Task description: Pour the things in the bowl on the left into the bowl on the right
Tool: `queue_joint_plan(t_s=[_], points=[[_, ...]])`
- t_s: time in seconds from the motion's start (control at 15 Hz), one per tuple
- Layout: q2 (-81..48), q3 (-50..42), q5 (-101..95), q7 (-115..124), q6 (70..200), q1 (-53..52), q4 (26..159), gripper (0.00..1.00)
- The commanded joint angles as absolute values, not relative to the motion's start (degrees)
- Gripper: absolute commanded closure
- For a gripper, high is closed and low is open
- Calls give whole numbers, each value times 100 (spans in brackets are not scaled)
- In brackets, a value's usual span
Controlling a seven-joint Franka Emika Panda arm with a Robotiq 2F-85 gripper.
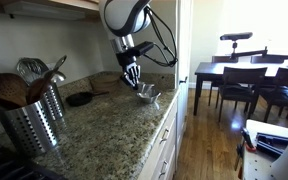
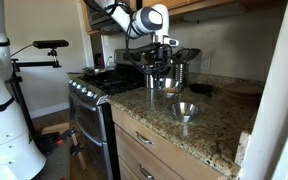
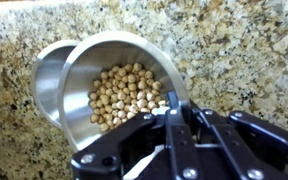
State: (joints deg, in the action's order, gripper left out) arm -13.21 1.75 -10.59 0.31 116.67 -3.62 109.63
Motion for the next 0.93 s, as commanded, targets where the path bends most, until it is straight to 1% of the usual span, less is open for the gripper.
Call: queue_joint_plan(t_s=[0.0, 0.27, 0.87], points=[[-1038, 235, -848, -501, 12095, -264, 11222, 93], [-855, 261, -505, -781, 12646, -241, 11514, 93], [-156, 227, 159, -1093, 13795, -218, 12631, 93]])
